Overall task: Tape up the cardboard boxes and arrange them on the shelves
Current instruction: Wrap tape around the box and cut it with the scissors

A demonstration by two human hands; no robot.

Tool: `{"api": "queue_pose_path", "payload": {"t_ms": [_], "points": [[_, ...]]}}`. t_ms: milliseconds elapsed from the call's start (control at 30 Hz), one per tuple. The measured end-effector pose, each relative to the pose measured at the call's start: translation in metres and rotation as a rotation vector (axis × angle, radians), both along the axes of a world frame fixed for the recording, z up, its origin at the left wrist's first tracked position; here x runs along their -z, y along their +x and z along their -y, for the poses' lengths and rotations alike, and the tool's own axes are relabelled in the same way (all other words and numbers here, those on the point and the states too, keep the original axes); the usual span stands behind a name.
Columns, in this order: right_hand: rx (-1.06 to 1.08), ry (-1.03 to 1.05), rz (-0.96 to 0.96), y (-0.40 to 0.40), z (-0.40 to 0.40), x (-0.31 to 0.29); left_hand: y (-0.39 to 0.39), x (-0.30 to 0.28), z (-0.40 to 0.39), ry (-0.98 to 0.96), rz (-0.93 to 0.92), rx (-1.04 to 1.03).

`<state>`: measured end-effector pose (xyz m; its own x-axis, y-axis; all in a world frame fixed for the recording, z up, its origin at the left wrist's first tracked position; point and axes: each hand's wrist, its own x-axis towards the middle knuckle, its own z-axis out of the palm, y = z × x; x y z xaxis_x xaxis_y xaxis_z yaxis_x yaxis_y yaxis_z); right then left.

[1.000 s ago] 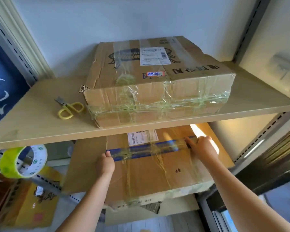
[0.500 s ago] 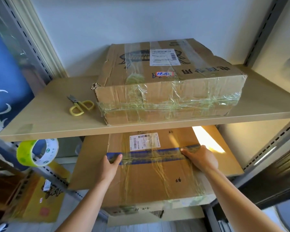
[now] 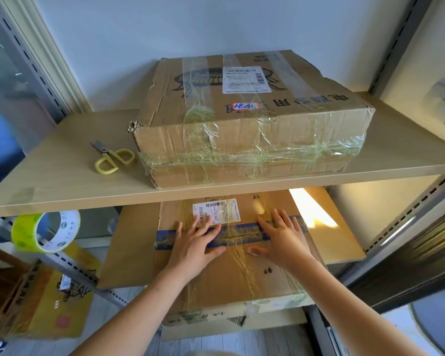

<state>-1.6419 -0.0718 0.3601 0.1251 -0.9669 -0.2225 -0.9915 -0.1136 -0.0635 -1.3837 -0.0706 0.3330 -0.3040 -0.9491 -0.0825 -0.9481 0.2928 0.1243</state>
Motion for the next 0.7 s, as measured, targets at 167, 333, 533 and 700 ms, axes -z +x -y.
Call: {"api": "queue_pose_path", "payload": {"t_ms": [167,333,533,700], "points": [[-0.016,-0.042,0.092,-0.004,-0.001,0.003,0.005,-0.003,0.003,-0.013,-0.113,0.004],[0.211,-0.099,0.109,-0.016,-0.014,-0.001,0.034,0.000,0.001,-0.066,-0.108,-0.320],[0.669,0.020,0.414,-0.031,-0.009,-0.002,0.031,-0.011,-0.004,0.094,-0.731,-0.814],[0.660,-0.014,0.457,-0.035,-0.007,0.008,0.037,-0.015,-0.009,0.080,-0.725,-0.820]]}}
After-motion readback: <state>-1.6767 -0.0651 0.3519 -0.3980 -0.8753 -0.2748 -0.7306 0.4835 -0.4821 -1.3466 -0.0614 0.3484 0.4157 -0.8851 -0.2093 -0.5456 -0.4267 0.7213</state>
